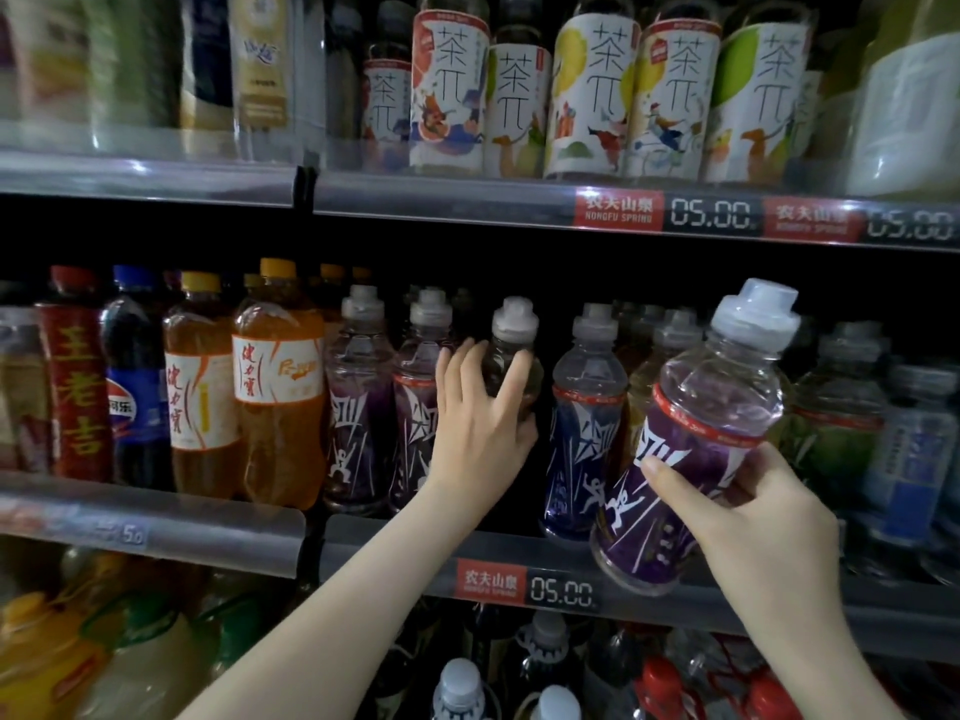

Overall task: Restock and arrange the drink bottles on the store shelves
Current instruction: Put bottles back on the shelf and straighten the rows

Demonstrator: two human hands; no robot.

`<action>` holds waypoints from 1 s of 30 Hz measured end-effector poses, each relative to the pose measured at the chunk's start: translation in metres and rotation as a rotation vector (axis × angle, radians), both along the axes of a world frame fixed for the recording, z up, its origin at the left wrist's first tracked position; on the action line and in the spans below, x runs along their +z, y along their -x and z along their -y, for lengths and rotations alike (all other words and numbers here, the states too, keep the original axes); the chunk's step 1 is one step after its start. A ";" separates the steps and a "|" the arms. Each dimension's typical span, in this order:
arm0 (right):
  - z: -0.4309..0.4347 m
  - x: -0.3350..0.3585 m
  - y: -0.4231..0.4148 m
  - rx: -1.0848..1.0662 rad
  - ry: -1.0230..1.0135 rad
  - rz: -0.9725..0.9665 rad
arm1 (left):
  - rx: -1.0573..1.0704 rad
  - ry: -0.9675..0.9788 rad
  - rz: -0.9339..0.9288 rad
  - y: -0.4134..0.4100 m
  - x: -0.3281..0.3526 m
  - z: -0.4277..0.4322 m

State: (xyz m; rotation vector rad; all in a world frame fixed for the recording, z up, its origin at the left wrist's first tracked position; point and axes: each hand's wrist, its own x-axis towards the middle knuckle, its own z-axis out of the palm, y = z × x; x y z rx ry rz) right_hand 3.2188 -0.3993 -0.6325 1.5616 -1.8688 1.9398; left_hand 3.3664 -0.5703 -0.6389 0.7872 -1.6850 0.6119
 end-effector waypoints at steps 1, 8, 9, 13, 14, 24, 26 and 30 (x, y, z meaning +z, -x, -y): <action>-0.001 0.000 -0.001 -0.005 0.004 0.003 | -0.114 0.009 -0.051 -0.001 -0.004 -0.005; -0.005 -0.003 -0.011 0.011 0.073 0.044 | -0.547 -0.447 -0.432 -0.016 -0.025 -0.048; -0.004 -0.004 -0.013 0.017 0.084 0.039 | -0.540 -0.420 -0.438 -0.022 -0.027 -0.049; -0.001 -0.002 -0.027 0.056 0.122 0.010 | -0.574 -0.367 -0.589 -0.041 -0.019 -0.067; 0.000 -0.002 -0.032 0.068 0.128 -0.003 | -0.572 -0.326 -0.617 -0.046 -0.015 -0.072; 0.037 -0.007 -0.086 0.224 0.152 0.016 | -0.533 -0.291 -0.722 -0.148 0.014 -0.065; 0.050 -0.007 -0.097 0.226 0.157 0.001 | -0.521 -0.366 -0.752 -0.163 0.014 -0.058; 0.074 -0.005 -0.114 0.222 0.159 -0.016 | -0.491 -0.442 -0.735 -0.179 0.012 -0.045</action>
